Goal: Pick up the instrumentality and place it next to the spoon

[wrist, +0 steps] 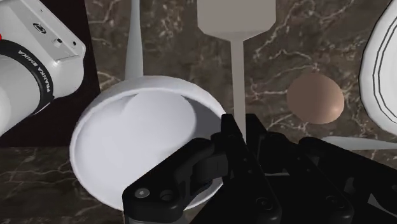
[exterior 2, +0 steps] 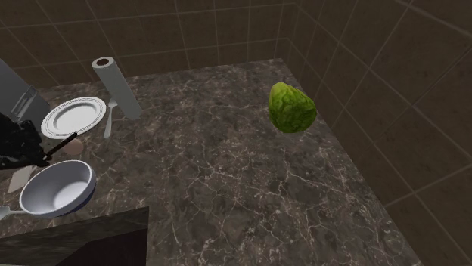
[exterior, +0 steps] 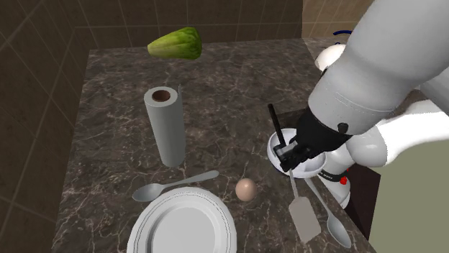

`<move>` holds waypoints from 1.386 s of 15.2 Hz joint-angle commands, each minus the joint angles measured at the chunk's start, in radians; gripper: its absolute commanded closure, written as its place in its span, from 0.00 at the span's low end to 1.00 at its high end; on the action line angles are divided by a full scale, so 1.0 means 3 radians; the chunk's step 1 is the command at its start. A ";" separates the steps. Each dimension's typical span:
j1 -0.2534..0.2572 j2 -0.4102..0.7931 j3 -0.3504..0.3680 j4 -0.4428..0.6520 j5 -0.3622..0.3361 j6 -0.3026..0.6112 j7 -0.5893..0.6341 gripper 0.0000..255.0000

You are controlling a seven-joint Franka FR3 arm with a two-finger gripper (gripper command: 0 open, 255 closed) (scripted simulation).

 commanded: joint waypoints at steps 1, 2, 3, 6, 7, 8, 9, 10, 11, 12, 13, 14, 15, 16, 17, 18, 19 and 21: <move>0.0073 -0.0053 0.0109 0.0049 0.0097 -0.0072 0.0158 1.00; 0.0114 -0.0090 0.0157 0.0065 0.0147 -0.0109 0.0233 1.00; 0.0155 -0.0124 0.0207 0.0085 0.0196 -0.0145 0.0309 1.00; 0.0263 -0.0203 0.0363 0.0166 0.0343 -0.0245 0.0543 1.00; 0.0294 -0.0222 0.0417 0.0200 0.0391 -0.0275 0.0623 1.00; 0.0322 -0.0238 0.0472 0.0238 0.0439 -0.0304 0.0702 1.00; 0.0348 -0.0251 0.0528 0.0280 0.0487 -0.0332 0.0782 1.00; 0.0370 -0.0261 0.0586 0.0325 0.0534 -0.0358 0.0863 1.00; 0.0389 -0.0268 0.0644 0.0373 0.0580 -0.0383 0.0943 1.00; 0.0405 -0.0272 0.0704 0.0425 0.0626 -0.0406 0.1024 1.00; 0.0417 -0.0275 0.0764 0.0480 0.0672 -0.0429 0.1104 1.00; 0.0425 -0.0275 0.0826 0.0539 0.0717 -0.0450 0.1185 1.00; 0.0431 -0.0272 0.0888 0.0601 0.0760 -0.0470 0.1266 1.00; 0.0433 -0.0266 0.0951 0.0666 0.0802 -0.0488 0.1347 1.00; 0.0432 -0.0260 0.1012 0.0730 0.0841 -0.0504 0.1423 1.00; 0.0438 -0.0273 0.1034 0.0689 0.0862 -0.0472 0.1417 1.00; 0.0444 -0.0285 0.1056 0.0648 0.0883 -0.0438 0.1411 1.00; 0.0457 -0.0306 0.1103 0.0569 0.0925 -0.0372 0.1402 1.00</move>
